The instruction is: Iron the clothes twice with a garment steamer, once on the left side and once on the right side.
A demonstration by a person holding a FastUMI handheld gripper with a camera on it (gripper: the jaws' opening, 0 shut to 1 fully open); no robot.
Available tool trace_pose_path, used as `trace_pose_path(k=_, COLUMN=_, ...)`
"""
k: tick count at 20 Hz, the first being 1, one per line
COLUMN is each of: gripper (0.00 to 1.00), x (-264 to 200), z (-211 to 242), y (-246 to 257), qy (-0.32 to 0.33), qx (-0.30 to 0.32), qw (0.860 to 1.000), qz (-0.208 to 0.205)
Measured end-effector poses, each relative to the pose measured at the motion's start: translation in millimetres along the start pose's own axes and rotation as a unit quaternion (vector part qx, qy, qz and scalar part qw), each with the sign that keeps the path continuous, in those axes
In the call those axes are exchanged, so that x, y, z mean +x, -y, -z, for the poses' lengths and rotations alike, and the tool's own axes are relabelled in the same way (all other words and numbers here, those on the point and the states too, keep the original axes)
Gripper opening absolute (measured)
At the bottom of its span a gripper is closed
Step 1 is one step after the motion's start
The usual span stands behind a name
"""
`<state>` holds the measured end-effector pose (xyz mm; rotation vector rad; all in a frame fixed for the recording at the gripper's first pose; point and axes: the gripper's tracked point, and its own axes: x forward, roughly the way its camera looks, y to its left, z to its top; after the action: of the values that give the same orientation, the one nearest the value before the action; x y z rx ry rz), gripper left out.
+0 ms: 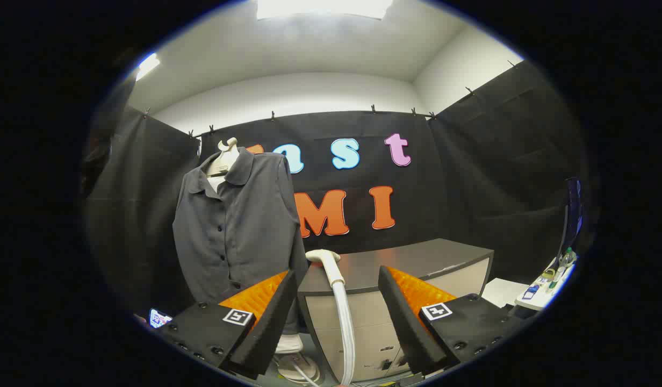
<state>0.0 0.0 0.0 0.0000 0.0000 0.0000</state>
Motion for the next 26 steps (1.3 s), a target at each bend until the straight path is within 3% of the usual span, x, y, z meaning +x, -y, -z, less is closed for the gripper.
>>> trace_pose_path(k=14, gripper=0.98, x=-11.3, z=-2.7, y=22.0, qy=0.004, qx=0.01, qw=0.999, qz=0.042)
trace_pose_path(k=22, gripper=0.98, x=-17.4, z=-0.6, y=14.0, qy=-0.001, qx=0.007, qw=0.999, qz=0.038)
trace_pose_path(k=26, gripper=0.98, x=-9.9, z=-13.6, y=-3.9, qy=0.008, qx=0.004, qw=1.0, qz=0.016)
